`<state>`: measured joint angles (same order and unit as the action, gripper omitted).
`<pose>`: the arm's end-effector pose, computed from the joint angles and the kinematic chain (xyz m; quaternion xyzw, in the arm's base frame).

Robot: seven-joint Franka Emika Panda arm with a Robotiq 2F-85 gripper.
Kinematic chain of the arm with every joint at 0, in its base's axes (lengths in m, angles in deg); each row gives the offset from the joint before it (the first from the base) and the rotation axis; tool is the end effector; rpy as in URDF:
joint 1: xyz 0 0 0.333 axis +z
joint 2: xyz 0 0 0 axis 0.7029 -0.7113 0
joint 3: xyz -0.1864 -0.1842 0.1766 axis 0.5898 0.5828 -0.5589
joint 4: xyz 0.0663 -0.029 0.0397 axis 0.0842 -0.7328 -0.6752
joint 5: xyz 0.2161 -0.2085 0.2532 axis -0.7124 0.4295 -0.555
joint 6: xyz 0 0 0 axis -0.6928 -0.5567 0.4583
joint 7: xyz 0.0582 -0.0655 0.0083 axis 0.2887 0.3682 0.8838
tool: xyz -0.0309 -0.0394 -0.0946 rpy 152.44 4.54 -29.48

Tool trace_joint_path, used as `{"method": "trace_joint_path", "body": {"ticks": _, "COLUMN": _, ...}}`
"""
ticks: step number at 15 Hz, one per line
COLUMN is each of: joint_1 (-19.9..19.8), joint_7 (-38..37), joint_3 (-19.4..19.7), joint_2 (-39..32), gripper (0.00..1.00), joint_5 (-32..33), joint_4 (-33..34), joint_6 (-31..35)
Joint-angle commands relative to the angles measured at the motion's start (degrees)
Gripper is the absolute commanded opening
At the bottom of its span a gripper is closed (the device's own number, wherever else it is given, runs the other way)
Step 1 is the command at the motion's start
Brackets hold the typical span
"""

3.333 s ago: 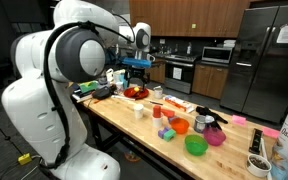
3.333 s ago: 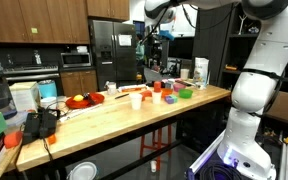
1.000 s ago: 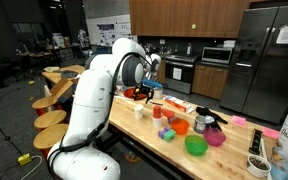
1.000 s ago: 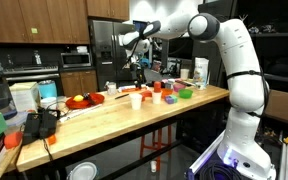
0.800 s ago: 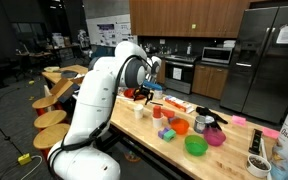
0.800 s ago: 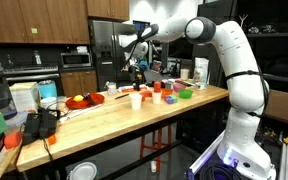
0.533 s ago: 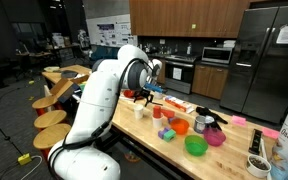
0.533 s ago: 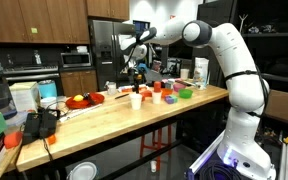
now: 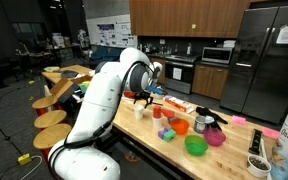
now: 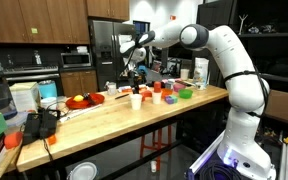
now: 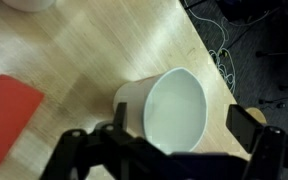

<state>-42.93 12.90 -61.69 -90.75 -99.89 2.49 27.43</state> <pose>0.6484 0.1113 0.3338 -0.8979 -0.3347 0.2114 0.1928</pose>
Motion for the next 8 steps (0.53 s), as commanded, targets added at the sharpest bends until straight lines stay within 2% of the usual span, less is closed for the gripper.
{"method": "trace_joint_path", "body": {"ticks": 1, "joint_1": -1.1, "joint_7": -0.7, "joint_3": -1.1, "joint_2": -2.0, "gripper": 1.00, "joint_5": -0.7, "joint_4": 2.9, "joint_6": -3.3}}
{"method": "trace_joint_path", "body": {"ticks": 3, "joint_1": -1.2, "joint_7": -0.8, "joint_3": -1.2, "joint_2": -2.5, "gripper": 1.00, "joint_5": -0.8, "joint_4": 3.1, "joint_6": -4.0}}
{"method": "trace_joint_path", "body": {"ticks": 4, "joint_1": -1.3, "joint_7": -0.8, "joint_3": -1.1, "joint_2": -2.7, "gripper": 0.96, "joint_5": -0.9, "joint_4": 3.2, "joint_6": -4.4}}
{"method": "trace_joint_path", "body": {"ticks": 5, "joint_1": -1.3, "joint_7": -1.0, "joint_3": -1.2, "joint_2": -2.7, "gripper": 0.74, "joint_5": -1.0, "joint_4": 3.2, "joint_6": -4.8}}
{"method": "trace_joint_path", "body": {"ticks": 7, "joint_1": -1.2, "joint_7": -1.8, "joint_3": -1.0, "joint_2": -2.2, "gripper": 0.71, "joint_5": -0.7, "joint_4": 3.0, "joint_6": -5.6}}
{"method": "trace_joint_path", "body": {"ticks": 8, "joint_1": -1.2, "joint_7": -2.5, "joint_3": -0.8, "joint_2": -1.7, "gripper": 0.66, "joint_5": -0.6, "joint_4": 2.8, "joint_6": -6.1}}
